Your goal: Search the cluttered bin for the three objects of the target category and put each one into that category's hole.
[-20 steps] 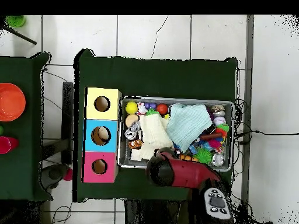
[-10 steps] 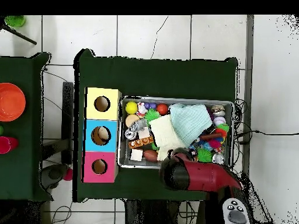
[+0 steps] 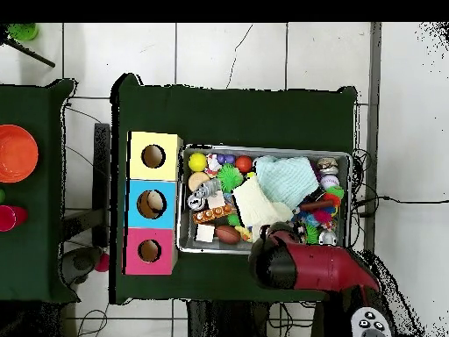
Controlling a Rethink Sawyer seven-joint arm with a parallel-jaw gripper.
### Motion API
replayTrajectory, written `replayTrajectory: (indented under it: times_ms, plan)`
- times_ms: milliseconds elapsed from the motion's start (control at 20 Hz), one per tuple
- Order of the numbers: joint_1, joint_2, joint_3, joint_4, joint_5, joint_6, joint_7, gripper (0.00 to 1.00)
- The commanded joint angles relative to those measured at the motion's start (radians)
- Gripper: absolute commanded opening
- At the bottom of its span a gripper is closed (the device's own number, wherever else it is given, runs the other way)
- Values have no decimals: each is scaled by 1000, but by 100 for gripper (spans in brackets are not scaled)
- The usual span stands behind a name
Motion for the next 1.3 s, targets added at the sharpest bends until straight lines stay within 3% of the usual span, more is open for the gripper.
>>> replayTrajectory:
  times_ms: [50,700,850,1000,1300]
  plan:
    - [-93,-35,149,-33,-88,119,-174,0]
    - [-299,-77,307,-26,-169,174,-258,0]
    - [-303,-68,313,-27,-176,180,-210,0]
    - [-307,-71,324,-15,-128,219,-144,0]
    - [-316,-86,366,15,-88,236,-106,0]
